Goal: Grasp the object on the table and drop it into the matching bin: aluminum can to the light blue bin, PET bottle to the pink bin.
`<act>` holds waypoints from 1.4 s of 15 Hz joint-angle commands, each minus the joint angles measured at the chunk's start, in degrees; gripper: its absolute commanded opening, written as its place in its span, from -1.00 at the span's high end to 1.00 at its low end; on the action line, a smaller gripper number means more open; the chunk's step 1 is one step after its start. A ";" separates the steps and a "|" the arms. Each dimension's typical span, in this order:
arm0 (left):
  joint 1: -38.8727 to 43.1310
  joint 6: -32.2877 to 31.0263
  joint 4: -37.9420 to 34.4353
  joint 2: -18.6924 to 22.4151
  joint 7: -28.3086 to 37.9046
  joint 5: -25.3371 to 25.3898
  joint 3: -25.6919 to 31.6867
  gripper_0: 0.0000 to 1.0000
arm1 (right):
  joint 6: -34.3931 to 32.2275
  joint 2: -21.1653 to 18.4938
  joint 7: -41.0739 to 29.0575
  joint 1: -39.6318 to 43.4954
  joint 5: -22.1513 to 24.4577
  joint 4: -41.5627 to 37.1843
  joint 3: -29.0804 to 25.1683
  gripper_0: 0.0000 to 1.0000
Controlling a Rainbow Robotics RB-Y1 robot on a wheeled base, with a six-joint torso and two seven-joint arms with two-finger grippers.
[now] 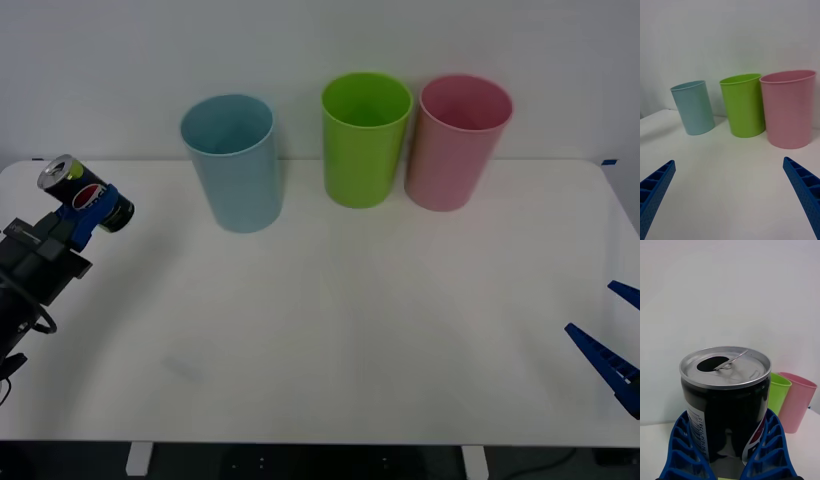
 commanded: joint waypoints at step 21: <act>-35.12 11.25 15.83 -5.99 14.10 -36.75 -0.50 1.00 | 0.00 0.00 0.00 0.00 0.00 0.00 0.00 -1.00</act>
